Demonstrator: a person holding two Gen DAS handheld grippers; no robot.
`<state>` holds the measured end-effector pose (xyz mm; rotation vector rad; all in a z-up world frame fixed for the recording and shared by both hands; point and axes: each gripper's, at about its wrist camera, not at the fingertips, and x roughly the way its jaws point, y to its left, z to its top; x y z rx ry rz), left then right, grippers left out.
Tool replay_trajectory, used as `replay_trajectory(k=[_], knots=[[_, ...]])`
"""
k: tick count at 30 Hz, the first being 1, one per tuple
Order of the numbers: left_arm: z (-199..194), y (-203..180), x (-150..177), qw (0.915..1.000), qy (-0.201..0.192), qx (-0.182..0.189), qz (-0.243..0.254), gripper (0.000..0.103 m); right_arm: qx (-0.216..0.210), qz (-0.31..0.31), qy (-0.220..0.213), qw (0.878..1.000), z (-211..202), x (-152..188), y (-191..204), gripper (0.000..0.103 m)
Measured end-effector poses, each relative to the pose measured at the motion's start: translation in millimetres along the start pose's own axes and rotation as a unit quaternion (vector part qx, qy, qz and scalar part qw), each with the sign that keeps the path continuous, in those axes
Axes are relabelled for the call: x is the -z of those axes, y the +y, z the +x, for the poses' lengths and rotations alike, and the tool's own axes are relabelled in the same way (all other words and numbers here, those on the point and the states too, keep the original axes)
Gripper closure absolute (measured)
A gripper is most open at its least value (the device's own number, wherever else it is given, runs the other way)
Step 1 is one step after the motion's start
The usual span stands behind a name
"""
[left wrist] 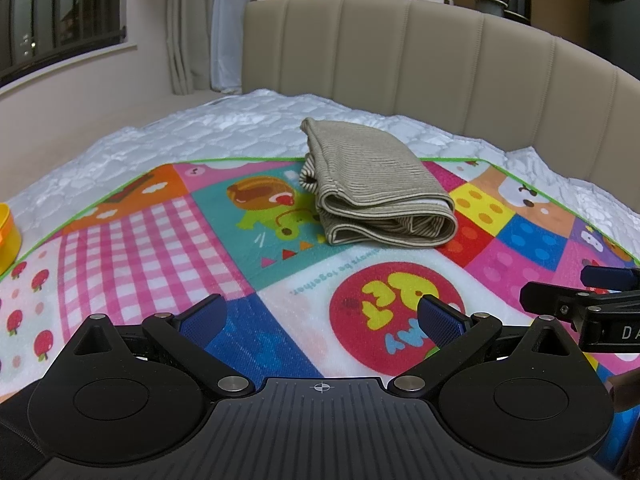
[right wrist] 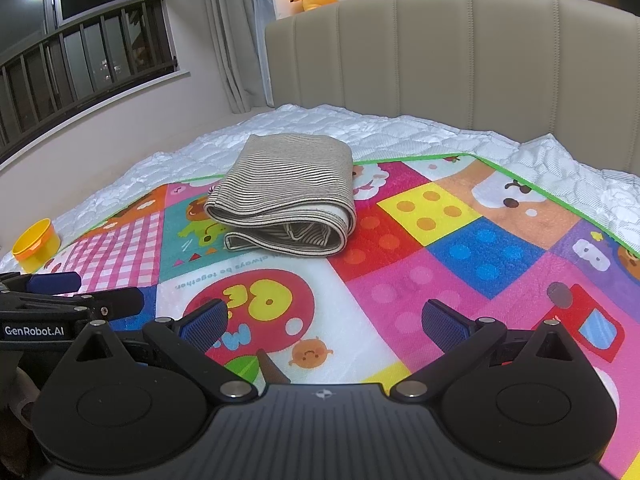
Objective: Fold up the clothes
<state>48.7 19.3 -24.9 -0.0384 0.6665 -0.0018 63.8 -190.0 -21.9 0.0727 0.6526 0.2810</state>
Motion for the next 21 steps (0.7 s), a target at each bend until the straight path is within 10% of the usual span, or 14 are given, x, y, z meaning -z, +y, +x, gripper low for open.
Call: replay_trajectory(k=[21], knots=[[-5.5, 0.4, -1.2, 0.9999, -0.011, -0.002, -0.005, 0.000, 0.000, -0.001, -0.003, 1.000, -1.3, -0.6, -0.1, 0.000]])
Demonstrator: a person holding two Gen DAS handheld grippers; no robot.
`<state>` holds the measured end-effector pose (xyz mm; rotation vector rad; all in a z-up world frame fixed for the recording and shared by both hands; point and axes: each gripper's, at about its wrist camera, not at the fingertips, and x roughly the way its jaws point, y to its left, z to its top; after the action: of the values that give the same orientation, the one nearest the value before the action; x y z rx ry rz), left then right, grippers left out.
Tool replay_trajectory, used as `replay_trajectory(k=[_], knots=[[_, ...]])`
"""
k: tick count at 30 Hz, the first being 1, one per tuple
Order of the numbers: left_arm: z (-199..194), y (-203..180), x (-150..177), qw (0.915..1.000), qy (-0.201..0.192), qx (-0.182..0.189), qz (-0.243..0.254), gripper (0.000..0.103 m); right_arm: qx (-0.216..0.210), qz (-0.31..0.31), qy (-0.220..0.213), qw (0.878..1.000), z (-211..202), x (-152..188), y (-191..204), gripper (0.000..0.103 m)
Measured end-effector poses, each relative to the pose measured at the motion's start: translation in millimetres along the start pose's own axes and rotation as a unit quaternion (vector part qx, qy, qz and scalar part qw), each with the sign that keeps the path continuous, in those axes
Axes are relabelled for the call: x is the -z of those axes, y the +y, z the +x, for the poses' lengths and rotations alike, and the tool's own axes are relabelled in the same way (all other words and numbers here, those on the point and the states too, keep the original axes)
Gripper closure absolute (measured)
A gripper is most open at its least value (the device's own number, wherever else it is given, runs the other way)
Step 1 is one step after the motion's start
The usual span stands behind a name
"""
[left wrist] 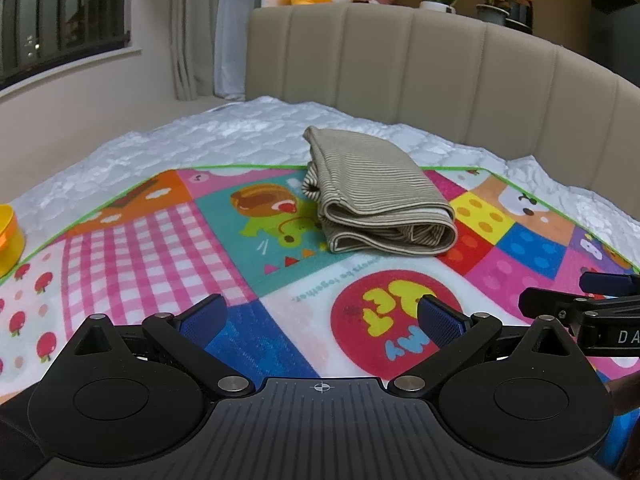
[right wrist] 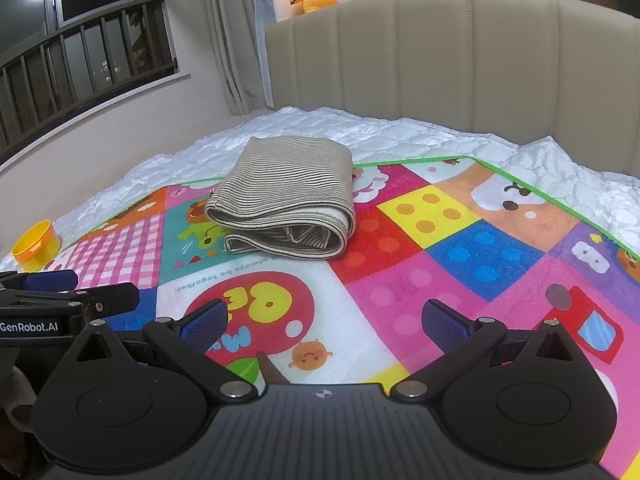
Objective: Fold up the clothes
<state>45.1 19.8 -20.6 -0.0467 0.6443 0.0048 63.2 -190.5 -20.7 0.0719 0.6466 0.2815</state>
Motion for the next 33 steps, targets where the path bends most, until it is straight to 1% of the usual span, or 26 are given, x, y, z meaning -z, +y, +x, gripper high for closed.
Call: replay_trajectory(k=[11, 14, 17, 33], knots=[[-2.9, -3.8, -0.9, 0.9999, -0.004, -0.001, 0.010, 0.000, 0.005, 0.000, 0.002, 1.000, 0.3, 0.4, 0.2, 0.000], [-3.1, -4.3, -1.7, 0.9999, -0.001, -0.001, 0.011, 0.000, 0.002, -0.001, 0.000, 1.000, -0.6, 0.2, 0.7, 0.000], [-5.8, -3.6, -1.6, 0.9999, -0.007, 0.002, 0.009, 0.000, -0.001, -0.001, 0.000, 1.000, -0.6, 0.2, 0.8, 0.000], [-5.1, -3.8, -1.0, 0.9999, -0.008, -0.008, 0.009, 0.000, -0.004, 0.001, -0.001, 1.000, -1.5, -0.1, -0.2, 0.000]])
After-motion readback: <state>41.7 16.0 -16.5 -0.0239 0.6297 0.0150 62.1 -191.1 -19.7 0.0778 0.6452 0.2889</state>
